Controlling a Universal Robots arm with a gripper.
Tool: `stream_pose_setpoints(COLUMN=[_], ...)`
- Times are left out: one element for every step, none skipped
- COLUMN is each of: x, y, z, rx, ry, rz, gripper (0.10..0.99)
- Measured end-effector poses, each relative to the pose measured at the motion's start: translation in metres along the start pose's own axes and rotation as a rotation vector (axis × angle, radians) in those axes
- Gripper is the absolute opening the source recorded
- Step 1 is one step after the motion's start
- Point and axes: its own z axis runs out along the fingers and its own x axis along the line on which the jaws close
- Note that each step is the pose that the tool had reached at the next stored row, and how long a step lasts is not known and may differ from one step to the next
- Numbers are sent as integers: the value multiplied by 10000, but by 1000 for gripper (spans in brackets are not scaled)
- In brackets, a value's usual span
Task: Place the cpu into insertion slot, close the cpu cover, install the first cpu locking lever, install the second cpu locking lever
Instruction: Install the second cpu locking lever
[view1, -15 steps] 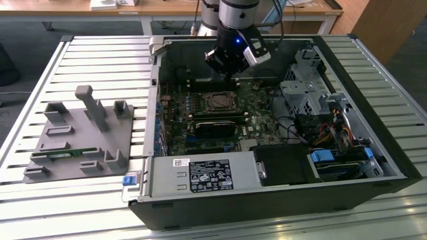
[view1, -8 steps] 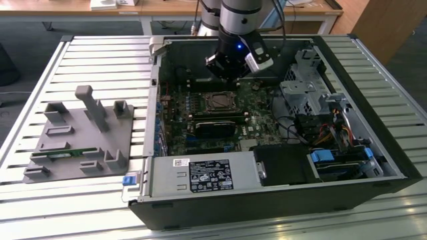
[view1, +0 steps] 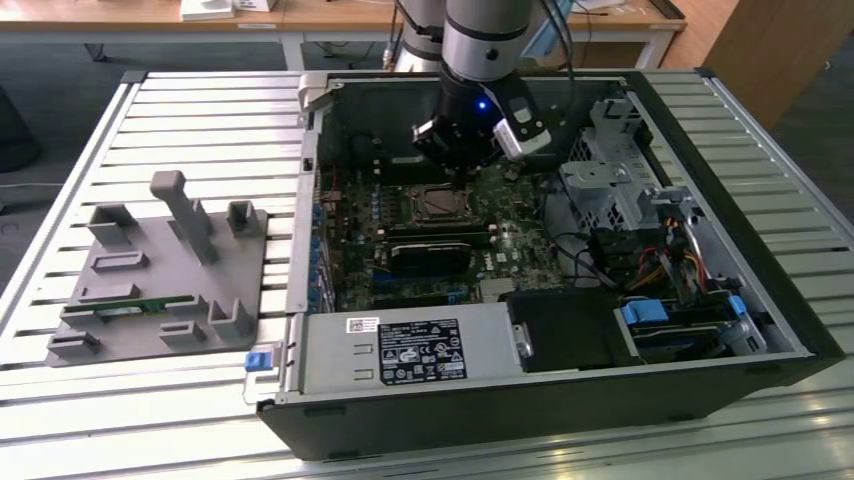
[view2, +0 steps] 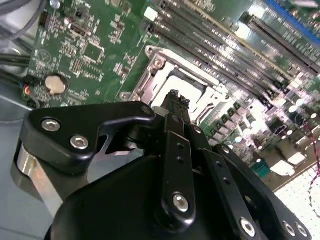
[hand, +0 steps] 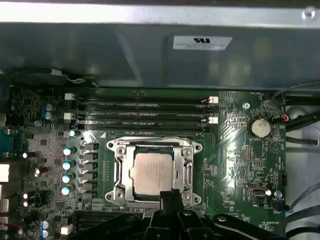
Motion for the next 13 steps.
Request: stream_pose_setpoints(x=[0, 0, 1, 0, 0, 0, 0, 0, 0, 1, 1, 3, 10], y=[-4, -6, -9, -15, -28, -44, -62, -84, -110, -133, -150, -164, -173], z=[9, 19, 30, 42, 50, 59, 65, 72, 76, 80, 81, 83, 86], rx=[-2, 0, 3, 4, 6, 5, 5, 4, 3, 2, 4, 4, 3], ry=[1, 3, 4, 8, 15, 16, 19, 21, 22, 23, 26, 29, 29], rz=[0, 1, 2, 0, 0, 1, 2, 2, 2, 2, 2, 2, 4], gripper=[106, 106, 106, 106, 106, 106, 106, 106, 106, 106, 106, 106, 106])
